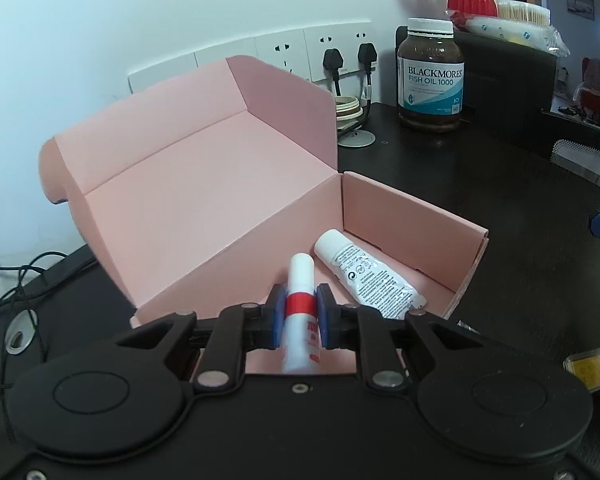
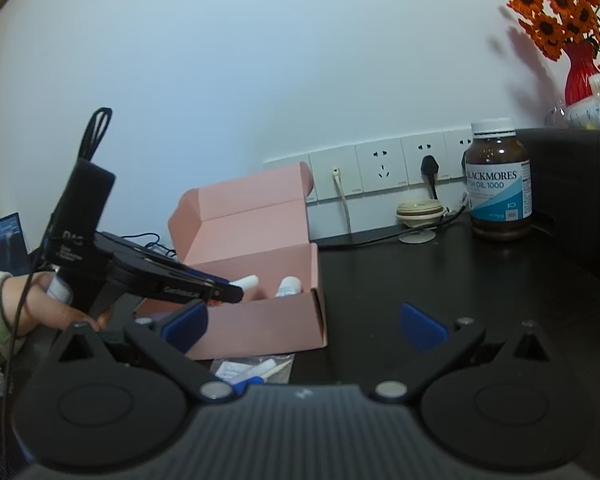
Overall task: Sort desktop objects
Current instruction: 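Lower the tube into the pink box and open the left gripper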
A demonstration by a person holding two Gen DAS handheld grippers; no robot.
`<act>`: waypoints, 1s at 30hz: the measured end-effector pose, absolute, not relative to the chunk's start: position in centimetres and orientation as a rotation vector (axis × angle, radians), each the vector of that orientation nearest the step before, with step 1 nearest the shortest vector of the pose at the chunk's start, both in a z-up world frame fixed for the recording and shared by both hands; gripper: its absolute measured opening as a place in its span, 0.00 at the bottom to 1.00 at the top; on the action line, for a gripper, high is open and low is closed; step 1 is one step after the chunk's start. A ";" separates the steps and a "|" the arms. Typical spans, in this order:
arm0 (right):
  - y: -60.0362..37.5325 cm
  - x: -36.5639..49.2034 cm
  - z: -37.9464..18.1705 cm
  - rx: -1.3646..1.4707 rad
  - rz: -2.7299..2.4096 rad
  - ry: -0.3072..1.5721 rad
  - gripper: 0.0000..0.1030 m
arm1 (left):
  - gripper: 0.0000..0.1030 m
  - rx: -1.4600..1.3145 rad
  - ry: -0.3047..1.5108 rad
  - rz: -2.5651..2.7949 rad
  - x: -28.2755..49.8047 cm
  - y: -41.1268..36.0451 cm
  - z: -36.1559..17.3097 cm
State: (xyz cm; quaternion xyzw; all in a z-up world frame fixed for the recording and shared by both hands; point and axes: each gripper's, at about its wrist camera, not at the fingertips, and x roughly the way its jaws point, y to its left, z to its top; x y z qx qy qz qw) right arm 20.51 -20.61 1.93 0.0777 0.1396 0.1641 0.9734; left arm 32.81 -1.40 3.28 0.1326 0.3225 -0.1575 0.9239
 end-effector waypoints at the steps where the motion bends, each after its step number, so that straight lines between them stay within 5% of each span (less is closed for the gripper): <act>1: -20.6 20.5 1.9 0.158 0.330 0.282 0.99 | 0.16 0.268 0.666 -0.323 33.0 -1.4 3.2; 30: -20.9 20.9 1.8 0.174 0.341 0.298 0.99 | 0.16 0.277 0.837 -0.315 35.5 -0.8 2.2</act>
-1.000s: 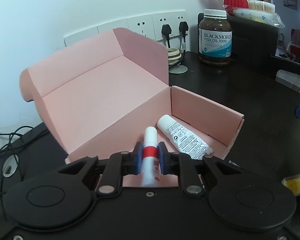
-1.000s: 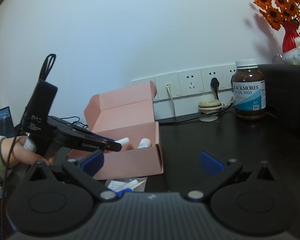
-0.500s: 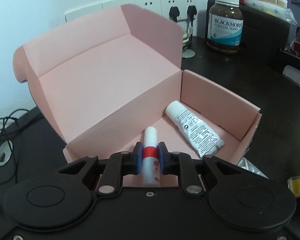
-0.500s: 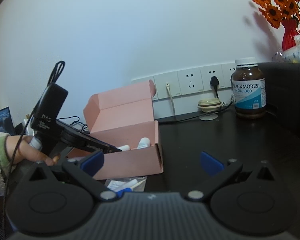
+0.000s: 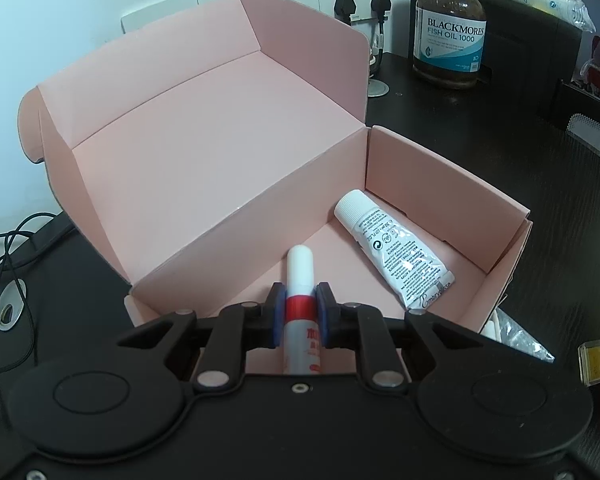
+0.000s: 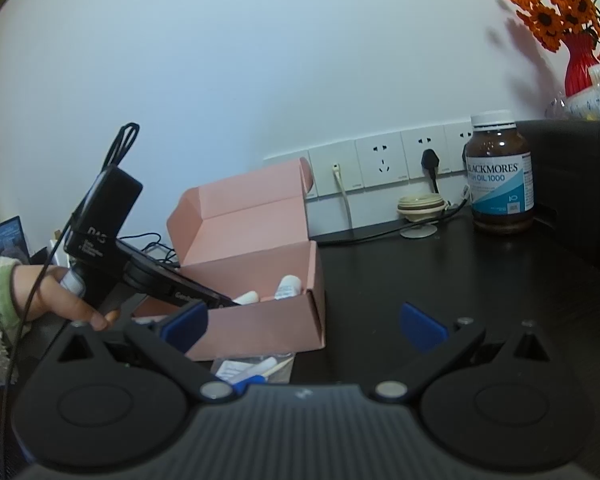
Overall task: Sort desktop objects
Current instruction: 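Lower the tube into the pink box and open the left gripper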
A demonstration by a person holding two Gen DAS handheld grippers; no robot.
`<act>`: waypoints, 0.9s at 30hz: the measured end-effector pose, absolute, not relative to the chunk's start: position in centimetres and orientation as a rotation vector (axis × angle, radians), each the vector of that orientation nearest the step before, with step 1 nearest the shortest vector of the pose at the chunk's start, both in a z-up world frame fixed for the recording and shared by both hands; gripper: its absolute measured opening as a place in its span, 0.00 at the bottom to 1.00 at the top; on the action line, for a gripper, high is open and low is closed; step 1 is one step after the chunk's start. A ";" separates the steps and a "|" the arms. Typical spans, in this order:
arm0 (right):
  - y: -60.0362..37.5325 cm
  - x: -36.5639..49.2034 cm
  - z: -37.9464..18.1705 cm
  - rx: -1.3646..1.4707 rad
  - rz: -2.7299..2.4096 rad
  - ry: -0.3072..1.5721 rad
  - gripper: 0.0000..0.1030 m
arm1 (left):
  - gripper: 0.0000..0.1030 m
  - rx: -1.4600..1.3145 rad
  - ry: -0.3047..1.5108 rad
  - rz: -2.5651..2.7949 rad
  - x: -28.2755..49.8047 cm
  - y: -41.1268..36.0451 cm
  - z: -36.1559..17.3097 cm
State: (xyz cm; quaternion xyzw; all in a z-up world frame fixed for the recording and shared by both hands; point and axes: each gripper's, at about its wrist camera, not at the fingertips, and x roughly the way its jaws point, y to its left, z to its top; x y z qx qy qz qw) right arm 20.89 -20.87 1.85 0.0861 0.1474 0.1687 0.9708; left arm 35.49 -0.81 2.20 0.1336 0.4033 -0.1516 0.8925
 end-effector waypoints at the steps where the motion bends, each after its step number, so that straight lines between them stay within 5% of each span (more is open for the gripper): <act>1: -20.9 20.9 1.8 0.174 0.341 0.298 0.99 | 0.16 0.279 0.839 -0.315 35.5 -0.8 2.2; 27: -20.6 21.0 1.8 0.169 0.336 0.302 0.99 | 0.18 0.308 0.813 -0.333 33.0 -0.2 2.7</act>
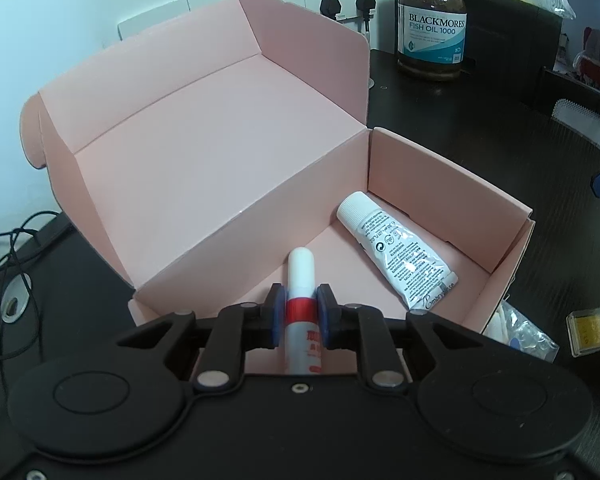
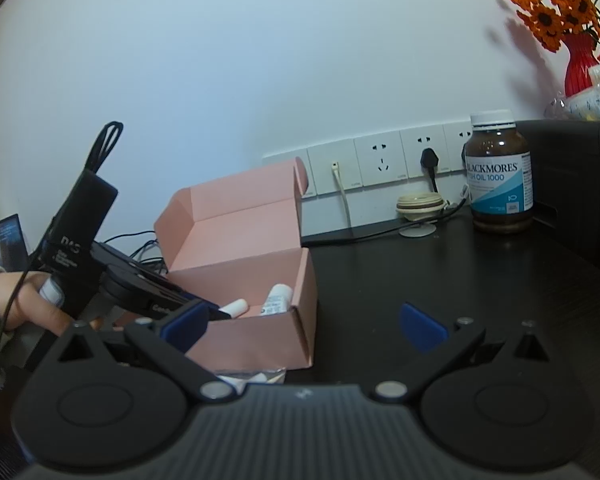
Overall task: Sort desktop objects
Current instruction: 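Lower the tube into the pink box and open the left gripper, then withdraw the left gripper up out of the pink box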
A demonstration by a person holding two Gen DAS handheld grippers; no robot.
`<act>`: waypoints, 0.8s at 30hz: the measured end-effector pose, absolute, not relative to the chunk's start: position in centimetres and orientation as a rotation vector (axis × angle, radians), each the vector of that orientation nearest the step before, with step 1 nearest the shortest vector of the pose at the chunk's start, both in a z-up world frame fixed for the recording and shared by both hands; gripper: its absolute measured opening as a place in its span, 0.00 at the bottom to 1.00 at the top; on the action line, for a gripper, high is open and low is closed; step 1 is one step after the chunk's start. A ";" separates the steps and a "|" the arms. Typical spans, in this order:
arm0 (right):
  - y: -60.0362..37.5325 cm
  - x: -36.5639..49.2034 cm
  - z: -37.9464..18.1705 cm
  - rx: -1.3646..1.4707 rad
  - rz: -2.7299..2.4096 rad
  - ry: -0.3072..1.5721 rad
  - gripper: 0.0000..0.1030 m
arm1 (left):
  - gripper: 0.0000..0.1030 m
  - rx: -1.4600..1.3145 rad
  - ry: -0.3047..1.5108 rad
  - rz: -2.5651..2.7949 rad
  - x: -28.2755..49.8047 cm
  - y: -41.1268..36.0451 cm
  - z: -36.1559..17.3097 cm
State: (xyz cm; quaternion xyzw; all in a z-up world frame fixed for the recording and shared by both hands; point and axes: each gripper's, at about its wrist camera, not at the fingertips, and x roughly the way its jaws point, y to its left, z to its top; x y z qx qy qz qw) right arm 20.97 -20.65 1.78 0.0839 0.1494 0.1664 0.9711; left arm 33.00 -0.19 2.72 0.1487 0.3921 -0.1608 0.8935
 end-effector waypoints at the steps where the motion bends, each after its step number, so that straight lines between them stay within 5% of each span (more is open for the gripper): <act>1: -20.7 21.0 1.8 0.171 0.336 0.302 0.99 | 0.18 0.313 0.806 -0.336 32.9 -0.3 2.8; 4: -20.7 21.0 1.8 0.172 0.340 0.305 0.99 | 0.19 0.291 0.770 -0.366 32.2 0.0 3.4; 5: -20.7 21.1 1.8 0.172 0.342 0.308 0.99 | 0.27 0.282 0.751 -0.379 31.8 0.2 3.7; 8: -20.7 21.3 1.8 0.172 0.347 0.316 0.99 | 0.75 0.252 0.687 -0.396 30.6 0.6 4.4; 24: -20.4 21.9 1.7 0.159 0.312 0.354 0.99 | 0.96 0.083 0.448 -0.430 22.7 4.5 6.3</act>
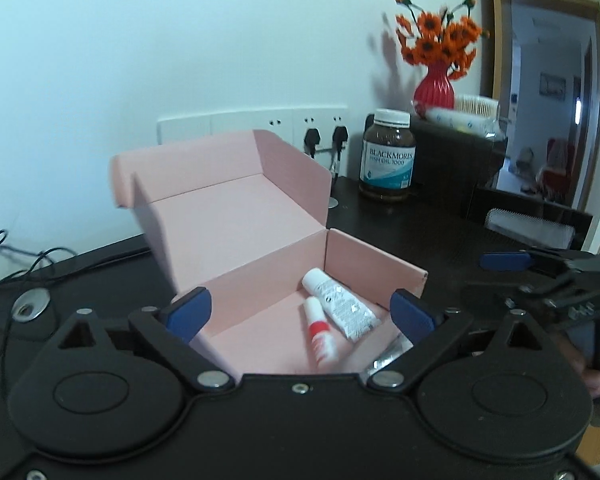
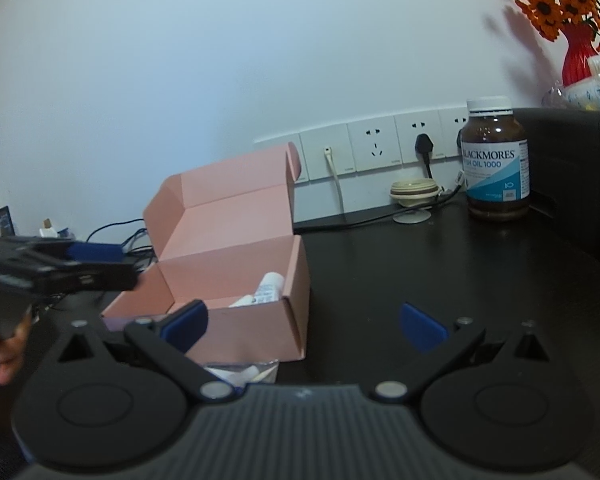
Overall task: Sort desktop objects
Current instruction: 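Withdraw the left gripper up out of the pink box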
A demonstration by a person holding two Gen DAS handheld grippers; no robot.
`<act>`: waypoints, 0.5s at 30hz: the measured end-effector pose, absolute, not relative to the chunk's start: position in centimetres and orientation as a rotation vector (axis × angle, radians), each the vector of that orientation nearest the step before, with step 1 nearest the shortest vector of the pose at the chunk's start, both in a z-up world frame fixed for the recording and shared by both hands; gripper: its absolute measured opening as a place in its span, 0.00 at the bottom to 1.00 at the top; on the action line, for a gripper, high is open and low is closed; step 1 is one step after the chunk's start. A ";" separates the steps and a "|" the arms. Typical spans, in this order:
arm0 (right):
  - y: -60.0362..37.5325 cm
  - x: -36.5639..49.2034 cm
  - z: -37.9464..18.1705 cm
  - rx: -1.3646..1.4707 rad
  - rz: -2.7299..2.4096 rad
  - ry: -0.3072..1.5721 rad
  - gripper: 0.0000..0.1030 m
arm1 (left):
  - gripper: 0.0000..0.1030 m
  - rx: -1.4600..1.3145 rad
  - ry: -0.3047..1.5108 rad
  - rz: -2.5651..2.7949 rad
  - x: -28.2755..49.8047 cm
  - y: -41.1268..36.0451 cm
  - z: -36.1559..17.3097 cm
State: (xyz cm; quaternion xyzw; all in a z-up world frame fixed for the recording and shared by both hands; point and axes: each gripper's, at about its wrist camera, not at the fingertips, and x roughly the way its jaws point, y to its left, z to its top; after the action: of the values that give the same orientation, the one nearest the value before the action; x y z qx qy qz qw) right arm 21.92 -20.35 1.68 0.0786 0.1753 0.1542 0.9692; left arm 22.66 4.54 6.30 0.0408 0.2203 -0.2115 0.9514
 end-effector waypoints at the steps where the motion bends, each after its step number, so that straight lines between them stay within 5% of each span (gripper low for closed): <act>1: -20.3 21.9 1.7 0.157 0.310 0.357 0.99 | 0.96 0.083 0.445 -0.423 22.1 4.9 6.1; 15: -19.7 22.1 1.7 0.118 0.276 0.382 0.99 | 1.00 0.159 0.383 -0.285 16.6 8.6 3.0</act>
State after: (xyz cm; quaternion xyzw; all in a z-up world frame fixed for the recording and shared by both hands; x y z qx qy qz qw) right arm 22.14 -19.67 1.67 0.0586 0.1893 0.1367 0.9706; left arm 16.57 8.58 2.95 0.0787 0.1896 -0.1411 0.9685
